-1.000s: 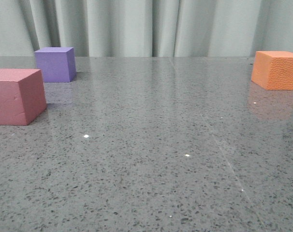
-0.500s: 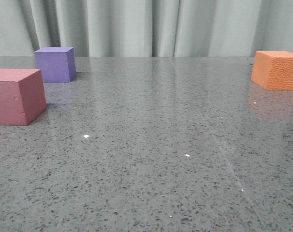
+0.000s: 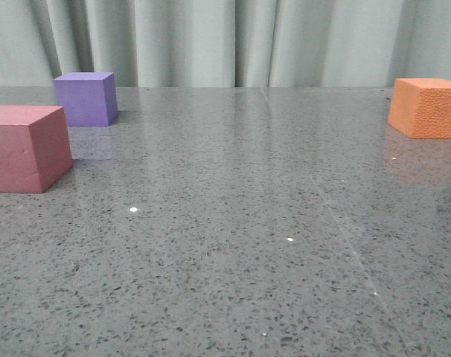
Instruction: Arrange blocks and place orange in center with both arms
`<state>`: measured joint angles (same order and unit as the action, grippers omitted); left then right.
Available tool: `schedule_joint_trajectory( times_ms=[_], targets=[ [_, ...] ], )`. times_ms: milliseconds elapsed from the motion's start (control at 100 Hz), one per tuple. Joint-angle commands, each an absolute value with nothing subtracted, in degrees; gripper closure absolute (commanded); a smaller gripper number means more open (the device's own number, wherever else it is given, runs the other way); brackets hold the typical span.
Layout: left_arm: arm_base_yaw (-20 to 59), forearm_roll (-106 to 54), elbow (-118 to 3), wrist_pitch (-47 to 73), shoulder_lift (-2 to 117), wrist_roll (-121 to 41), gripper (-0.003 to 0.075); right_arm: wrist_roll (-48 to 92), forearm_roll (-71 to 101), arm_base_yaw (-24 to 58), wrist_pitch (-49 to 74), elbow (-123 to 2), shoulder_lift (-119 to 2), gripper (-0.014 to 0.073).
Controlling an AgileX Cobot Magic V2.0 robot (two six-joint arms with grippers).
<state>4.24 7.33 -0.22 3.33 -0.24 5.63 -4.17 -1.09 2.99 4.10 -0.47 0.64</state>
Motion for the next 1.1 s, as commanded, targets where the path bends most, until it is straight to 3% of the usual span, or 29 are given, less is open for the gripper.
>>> schedule_joint_trajectory(
  times_ms=[0,500,810,1090],
  targets=[
    [4.50,6.76,2.81,-1.36,-2.04,5.47,0.0739,-4.57,-0.96,2.60,4.77,-6.76,-0.05,0.0661],
    [4.50,6.76,2.81,-1.36,-2.04,5.47,0.0739,-6.14,-1.02,2.60,30.71,-41.77,-34.85,0.0661],
    [4.50,6.76,2.81,-1.36,-2.04,5.47,0.0739,-6.14,-1.02,2.60,27.21,-44.51,-48.14,0.0661],
    [4.50,6.76,2.81,-1.36,-2.04,5.47,0.0739,-6.14,-1.02,2.60,27.85,-44.51,-51.56,0.0627]
  ],
)
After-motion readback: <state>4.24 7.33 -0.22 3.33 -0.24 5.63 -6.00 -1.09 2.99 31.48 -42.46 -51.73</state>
